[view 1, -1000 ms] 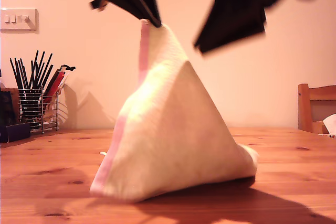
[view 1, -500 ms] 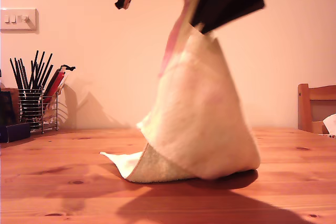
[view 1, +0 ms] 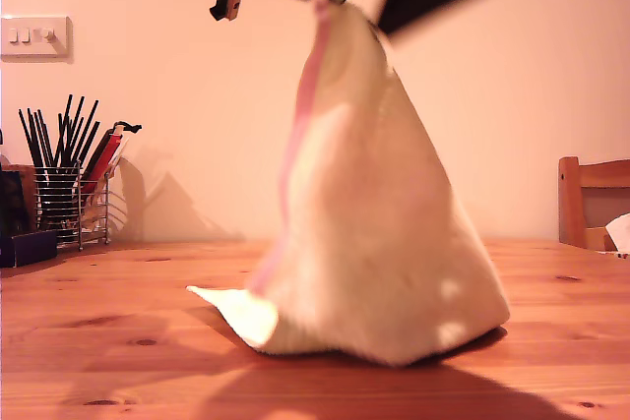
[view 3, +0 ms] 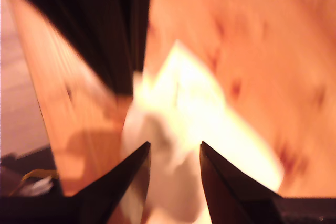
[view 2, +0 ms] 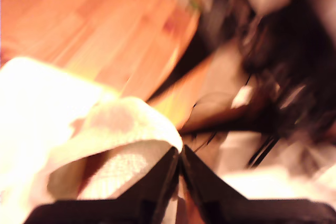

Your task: Fold the tea towel in front of you. After folding it, place it to the right side.

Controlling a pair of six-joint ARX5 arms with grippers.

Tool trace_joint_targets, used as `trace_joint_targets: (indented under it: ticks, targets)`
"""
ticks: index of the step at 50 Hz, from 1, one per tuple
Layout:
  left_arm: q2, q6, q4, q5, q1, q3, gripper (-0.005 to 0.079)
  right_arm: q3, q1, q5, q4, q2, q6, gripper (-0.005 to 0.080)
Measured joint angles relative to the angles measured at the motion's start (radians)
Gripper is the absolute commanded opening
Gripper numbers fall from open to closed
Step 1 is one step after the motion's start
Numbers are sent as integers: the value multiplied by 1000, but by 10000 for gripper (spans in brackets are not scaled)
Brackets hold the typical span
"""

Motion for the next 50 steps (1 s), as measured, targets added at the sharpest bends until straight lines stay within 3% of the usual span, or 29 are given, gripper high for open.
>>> trace_joint_targets:
  ticks: [12, 26, 50]
  targets:
    - [0, 180, -43, -31, -3, 0, -20, 27, 72, -24, -30, -3, -111, 265]
    - [0, 391, -126, -51, -36, 0, -20, 27, 83, -24, -64, -3, -131, 265]
    - [1, 533, -213, -61, -100, 129, -20, 27, 99, -51, -140, -3, -132, 264]
